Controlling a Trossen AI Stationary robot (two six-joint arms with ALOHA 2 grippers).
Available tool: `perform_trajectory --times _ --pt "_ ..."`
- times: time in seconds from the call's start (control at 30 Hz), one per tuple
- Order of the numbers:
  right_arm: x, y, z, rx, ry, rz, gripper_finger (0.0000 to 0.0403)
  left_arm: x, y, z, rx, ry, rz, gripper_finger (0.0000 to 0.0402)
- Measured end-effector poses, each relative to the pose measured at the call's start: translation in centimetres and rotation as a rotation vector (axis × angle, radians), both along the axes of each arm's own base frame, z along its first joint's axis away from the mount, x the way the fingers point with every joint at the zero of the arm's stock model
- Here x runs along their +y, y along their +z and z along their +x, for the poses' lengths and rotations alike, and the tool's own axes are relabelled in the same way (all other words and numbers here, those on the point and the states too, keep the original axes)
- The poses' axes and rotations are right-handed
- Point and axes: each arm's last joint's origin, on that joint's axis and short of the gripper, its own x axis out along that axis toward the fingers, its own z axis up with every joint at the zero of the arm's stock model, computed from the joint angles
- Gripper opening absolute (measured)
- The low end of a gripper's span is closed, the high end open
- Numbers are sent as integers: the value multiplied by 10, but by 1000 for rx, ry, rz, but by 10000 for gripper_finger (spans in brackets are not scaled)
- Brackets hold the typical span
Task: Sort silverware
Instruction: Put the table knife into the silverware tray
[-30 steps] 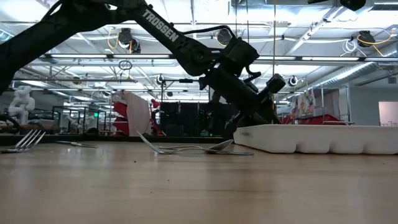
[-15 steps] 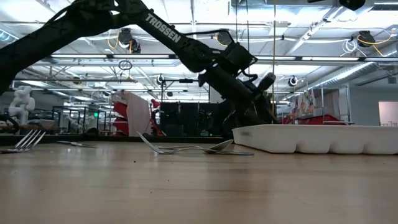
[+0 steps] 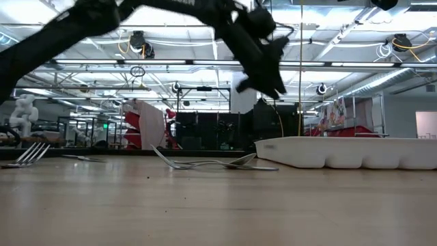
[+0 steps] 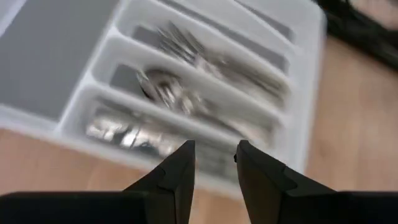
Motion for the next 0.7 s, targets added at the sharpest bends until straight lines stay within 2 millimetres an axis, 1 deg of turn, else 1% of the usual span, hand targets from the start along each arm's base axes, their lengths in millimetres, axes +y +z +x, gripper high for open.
perform_trajectory --times 0.03,0.1,0.13,0.23,0.33,0.43,0.5,0.53,0.63,0.7 --pt "0 -1 0 15 8 -1 263 -6 10 -10 20 -30 12 121" --pt "1 -4 0 45 34 8 263 -18 37 -34 70 -91 37 121" --pt "1 -5 1 63 41 8 263 -24 53 -50 105 -121 64 121" --pt "3 -9 4 104 48 -5 263 -36 90 -97 232 -186 153 121" --pt "5 -12 10 141 50 -28 263 -46 119 -137 317 -243 225 121" --pt "8 -16 19 178 55 -49 263 -53 139 -163 289 -223 298 121" --pt "9 -19 25 199 52 -53 263 -56 140 -178 309 -223 328 121" --pt "10 -20 28 208 52 -55 263 -56 138 -186 334 -223 348 121" --pt "13 -24 36 237 52 -59 263 -57 118 -213 456 -239 367 121" --pt "14 -27 40 252 50 -53 263 -58 103 -230 494 -249 360 121"
